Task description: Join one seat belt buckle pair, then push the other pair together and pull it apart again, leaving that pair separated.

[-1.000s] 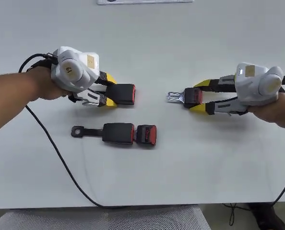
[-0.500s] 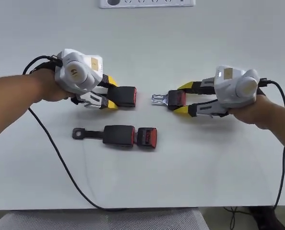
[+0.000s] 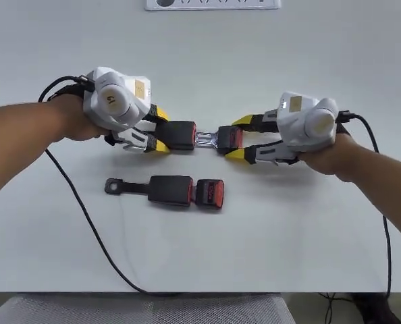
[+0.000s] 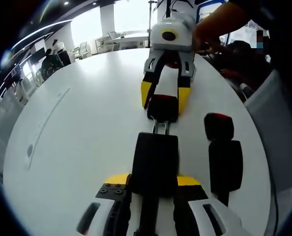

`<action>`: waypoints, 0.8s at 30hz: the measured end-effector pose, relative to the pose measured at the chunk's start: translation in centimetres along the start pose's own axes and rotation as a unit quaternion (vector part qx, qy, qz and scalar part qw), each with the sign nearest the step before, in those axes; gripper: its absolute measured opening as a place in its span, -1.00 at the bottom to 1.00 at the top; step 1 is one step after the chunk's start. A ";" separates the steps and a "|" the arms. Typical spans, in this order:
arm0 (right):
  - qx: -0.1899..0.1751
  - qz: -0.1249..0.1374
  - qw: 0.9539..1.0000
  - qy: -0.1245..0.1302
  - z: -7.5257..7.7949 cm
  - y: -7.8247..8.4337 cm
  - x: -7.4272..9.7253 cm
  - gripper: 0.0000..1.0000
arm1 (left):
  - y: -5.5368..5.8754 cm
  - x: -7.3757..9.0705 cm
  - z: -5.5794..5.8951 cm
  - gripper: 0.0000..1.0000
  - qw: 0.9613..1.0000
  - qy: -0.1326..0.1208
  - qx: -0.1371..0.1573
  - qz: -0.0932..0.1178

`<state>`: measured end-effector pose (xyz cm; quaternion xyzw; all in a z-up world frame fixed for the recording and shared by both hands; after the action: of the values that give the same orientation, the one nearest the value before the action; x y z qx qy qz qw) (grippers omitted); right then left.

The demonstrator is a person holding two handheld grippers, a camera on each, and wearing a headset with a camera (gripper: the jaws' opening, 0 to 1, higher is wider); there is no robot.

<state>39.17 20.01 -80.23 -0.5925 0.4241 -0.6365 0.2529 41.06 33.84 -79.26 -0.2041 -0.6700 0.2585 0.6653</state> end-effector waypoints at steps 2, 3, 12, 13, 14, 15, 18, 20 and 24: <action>0.002 -0.004 1.000 -0.004 0.0 -0.1 -0.1 -0.29 | 0.0 0.0 0.0 -0.32 1.000 0.000 -0.001 0.000; 0.003 -0.004 1.000 -0.004 0.1 -0.2 -0.1 -0.29 | 0.0 0.0 0.0 -0.32 1.000 0.000 -0.002 -0.001; -0.002 -0.005 1.000 -0.002 0.0 -0.8 -0.9 -0.29 | -0.1 -0.1 0.0 -0.33 1.000 0.001 -0.007 -0.003; -0.001 -0.006 1.000 -0.002 0.0 -0.8 -0.9 -0.29 | -0.1 -0.1 0.0 -0.33 1.000 0.000 -0.006 -0.002; -0.001 -0.007 1.000 -0.003 0.0 -0.9 -0.9 -0.29 | -0.1 -0.1 0.1 -0.33 1.000 0.000 -0.007 -0.002; -0.001 -0.009 1.000 -0.003 0.0 -0.9 -0.9 -0.29 | -0.1 -0.1 0.1 -0.33 1.000 0.001 -0.009 -0.003; 0.000 -0.019 1.000 -0.003 0.0 -1.2 -1.1 -0.30 | -0.2 -0.1 0.1 -0.33 1.000 0.002 -0.012 -0.007; 0.002 -0.025 1.000 -0.003 0.1 -1.3 -1.2 -0.30 | -0.2 -0.1 0.1 -0.33 1.000 0.002 -0.013 -0.007; -0.006 -0.021 1.000 0.001 0.0 -1.5 -1.5 -0.30 | -0.2 -0.1 0.0 -0.34 1.000 0.003 -0.016 -0.008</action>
<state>39.74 22.00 -79.83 -0.6020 0.4157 -0.6396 0.2359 41.04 33.65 -79.21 -0.2097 -0.6738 0.2419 0.6660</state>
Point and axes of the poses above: the centre of the closed fingertips' face, and the gripper's own axes: x roughly backward along the fingers, z roughly to its right, y roughly out of its underside, the point moved 4 cm from there along x, roughly backward along the fingers, and after that the axes turned 3 degrees about z, right-handed, at the moved point
